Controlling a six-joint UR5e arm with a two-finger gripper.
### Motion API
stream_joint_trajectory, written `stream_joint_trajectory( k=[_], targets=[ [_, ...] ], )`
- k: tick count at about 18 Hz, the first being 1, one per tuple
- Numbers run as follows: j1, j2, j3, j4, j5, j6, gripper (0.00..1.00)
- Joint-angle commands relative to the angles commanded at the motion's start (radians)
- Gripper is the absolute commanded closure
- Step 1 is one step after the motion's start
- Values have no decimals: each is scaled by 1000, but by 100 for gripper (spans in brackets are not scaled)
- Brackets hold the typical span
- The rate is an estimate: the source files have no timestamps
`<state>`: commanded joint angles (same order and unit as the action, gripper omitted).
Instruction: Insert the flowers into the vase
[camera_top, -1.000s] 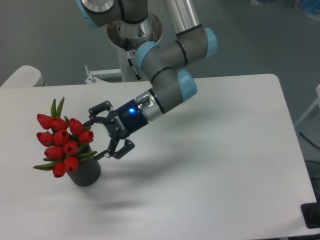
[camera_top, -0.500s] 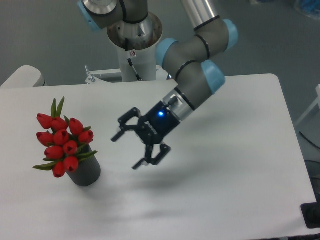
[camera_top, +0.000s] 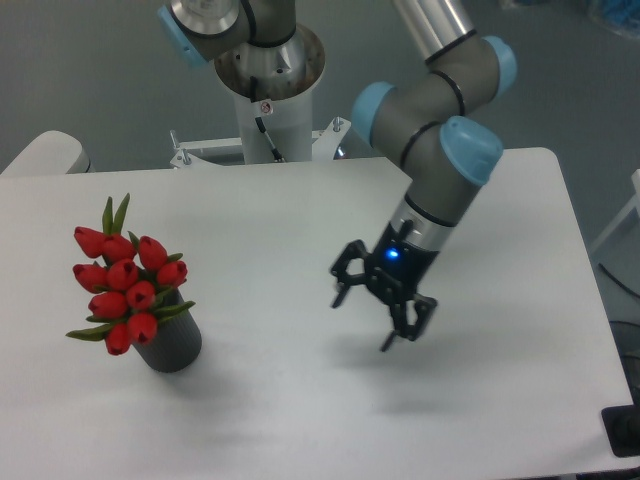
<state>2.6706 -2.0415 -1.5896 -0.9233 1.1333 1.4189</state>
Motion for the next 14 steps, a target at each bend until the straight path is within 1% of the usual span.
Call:
stream_joint_trajectory(
  k=[1,3,5,7,9,11,14],
  targets=[
    [0,-21,40,-31,37,2,0],
    [-11,-54,115,-116,113,14,0],
    [-29,-84,177,-155,179,34,0],
    [-43,-118,210,-141,232,54,0],
    [-51,-146,238,-144,275,84,0],
    [-54,-158,246,-146,328,112,0],
    [-52,-164,244,-149,344,271,0]
  ],
)
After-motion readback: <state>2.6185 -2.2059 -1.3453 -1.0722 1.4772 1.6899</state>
